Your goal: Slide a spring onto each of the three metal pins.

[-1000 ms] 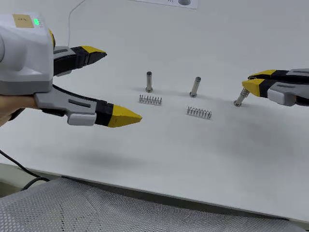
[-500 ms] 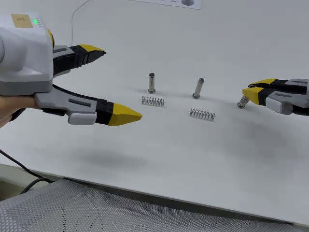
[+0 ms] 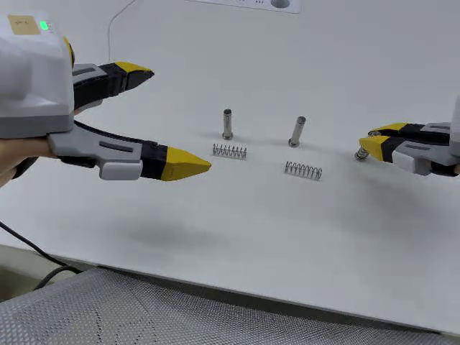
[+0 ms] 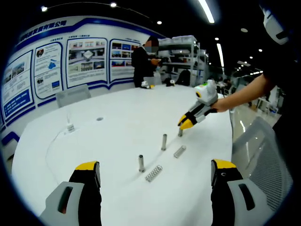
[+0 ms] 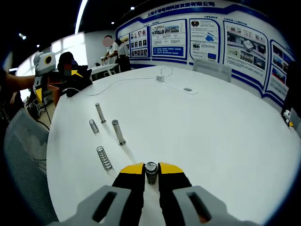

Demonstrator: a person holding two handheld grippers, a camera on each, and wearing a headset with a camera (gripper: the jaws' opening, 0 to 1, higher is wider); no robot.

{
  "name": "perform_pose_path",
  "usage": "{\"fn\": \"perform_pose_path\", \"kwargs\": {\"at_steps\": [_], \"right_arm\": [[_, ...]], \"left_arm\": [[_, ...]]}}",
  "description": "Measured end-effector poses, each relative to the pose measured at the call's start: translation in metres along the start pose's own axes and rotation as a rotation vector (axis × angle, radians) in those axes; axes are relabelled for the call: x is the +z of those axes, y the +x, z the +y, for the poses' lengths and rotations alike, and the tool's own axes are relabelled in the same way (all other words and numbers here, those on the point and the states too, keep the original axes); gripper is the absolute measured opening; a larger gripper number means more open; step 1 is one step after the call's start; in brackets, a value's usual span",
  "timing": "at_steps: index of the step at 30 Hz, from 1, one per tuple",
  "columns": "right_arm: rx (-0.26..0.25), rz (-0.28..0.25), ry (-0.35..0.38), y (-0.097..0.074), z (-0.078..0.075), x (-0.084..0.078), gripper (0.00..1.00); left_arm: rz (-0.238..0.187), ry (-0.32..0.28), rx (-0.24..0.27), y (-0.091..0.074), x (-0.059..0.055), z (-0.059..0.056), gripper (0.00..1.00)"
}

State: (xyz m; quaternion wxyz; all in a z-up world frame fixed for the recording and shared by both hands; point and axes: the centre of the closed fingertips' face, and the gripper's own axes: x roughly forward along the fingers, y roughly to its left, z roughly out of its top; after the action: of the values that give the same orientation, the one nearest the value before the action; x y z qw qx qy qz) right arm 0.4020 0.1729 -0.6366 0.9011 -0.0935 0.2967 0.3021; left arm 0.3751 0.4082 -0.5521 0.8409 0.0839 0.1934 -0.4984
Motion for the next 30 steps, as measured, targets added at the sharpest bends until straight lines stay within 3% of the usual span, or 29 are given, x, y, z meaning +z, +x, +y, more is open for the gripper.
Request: {"fn": "perform_pose_path", "kwargs": {"at_steps": [7,15,19,22,23,27,30], "right_arm": [[-0.006,0.019,-0.039,-0.004,0.001,0.0,0.12],[-0.022,-0.012,-0.055,-0.018,0.0,0.014,0.15],[-0.022,-0.044,-0.062,-0.029,0.005,0.025,0.16],[0.023,-0.075,-0.08,-0.033,0.018,0.035,0.16],[0.059,-0.088,-0.105,-0.033,0.027,0.039,0.17],[0.129,-0.07,-0.156,-0.03,0.049,0.038,0.17],[0.14,-0.044,-0.217,-0.023,0.059,0.034,0.17]], "left_arm": [[-0.006,0.0,-0.008,-0.001,0.002,-0.007,1.0],[0.005,0.008,-0.028,-0.003,0.0,-0.017,1.0],[-0.015,0.003,-0.031,-0.003,0.005,-0.018,1.0],[-0.018,0.003,-0.031,-0.003,0.006,-0.018,1.0],[-0.031,-0.017,-0.032,-0.003,0.008,-0.017,1.0],[-0.044,-0.03,-0.025,-0.005,0.008,-0.015,1.0],[-0.041,-0.033,-0.026,-0.005,0.007,-0.014,1.0]]}}
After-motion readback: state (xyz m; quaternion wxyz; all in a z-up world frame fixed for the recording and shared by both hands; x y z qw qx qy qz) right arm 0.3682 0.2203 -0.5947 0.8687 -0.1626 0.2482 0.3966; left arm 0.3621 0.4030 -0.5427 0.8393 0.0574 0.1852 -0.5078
